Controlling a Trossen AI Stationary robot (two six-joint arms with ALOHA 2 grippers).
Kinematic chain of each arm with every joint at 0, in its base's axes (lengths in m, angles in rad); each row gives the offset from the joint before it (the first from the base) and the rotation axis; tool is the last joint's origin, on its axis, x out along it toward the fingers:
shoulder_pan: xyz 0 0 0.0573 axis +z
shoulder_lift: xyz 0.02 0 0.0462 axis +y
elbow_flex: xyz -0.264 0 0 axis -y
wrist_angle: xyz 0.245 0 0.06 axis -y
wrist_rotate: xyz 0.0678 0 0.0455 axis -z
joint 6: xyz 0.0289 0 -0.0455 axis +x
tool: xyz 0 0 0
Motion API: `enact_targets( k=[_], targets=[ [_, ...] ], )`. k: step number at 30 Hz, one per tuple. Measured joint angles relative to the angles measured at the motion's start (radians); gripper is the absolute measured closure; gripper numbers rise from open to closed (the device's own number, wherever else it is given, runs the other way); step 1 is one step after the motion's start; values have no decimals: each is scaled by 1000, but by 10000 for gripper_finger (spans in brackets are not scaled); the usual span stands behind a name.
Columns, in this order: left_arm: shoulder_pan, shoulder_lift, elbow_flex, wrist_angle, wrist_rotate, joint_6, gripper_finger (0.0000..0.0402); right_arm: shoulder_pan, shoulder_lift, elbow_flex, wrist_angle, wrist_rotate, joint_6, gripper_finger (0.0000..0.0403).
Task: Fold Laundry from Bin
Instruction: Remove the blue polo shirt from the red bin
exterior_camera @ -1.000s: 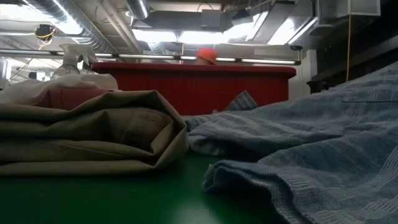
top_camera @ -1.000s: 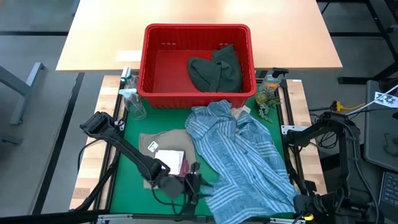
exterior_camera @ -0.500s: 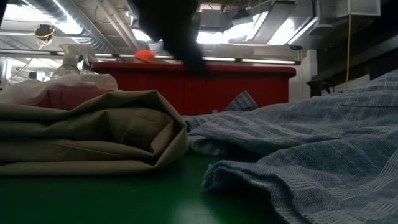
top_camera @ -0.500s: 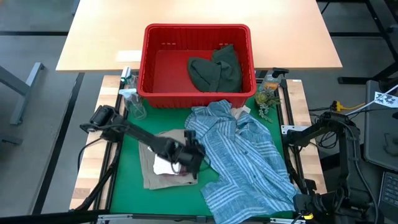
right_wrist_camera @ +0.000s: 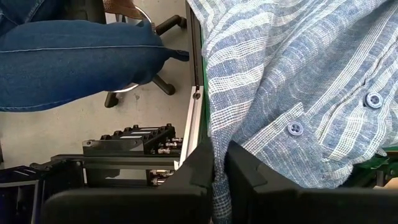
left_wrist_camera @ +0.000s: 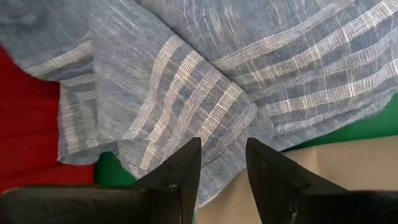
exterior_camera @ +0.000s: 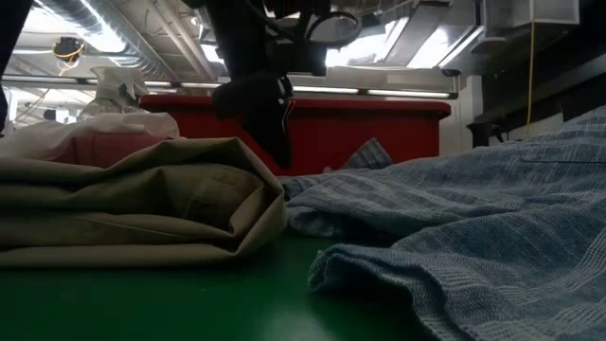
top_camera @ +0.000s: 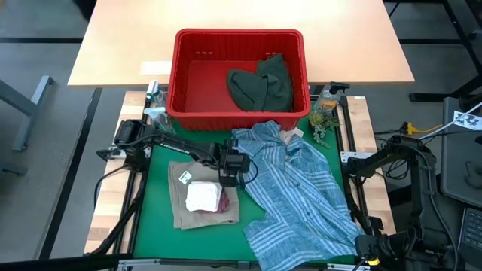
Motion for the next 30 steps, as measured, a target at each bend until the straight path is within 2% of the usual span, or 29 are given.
enact_targets(
  k=[5,10,14,20,26,30],
  targets=[
    [24,0,0,-2,37,83,273,0,0,0,0,0,0,380],
    [37,0,0,-4,43,95,258,0,0,0,0,0,0,379],
    [50,0,-11,-2,100,130,253,0,0,0,0,-1,0,379],
    [75,1,-68,8,85,136,252,0,0,0,0,-2,0,379],
    [88,1,-101,45,84,136,263,0,0,0,0,-2,0,379],
    [88,1,-101,61,84,136,288,0,0,0,0,-2,0,379]
  ],
)
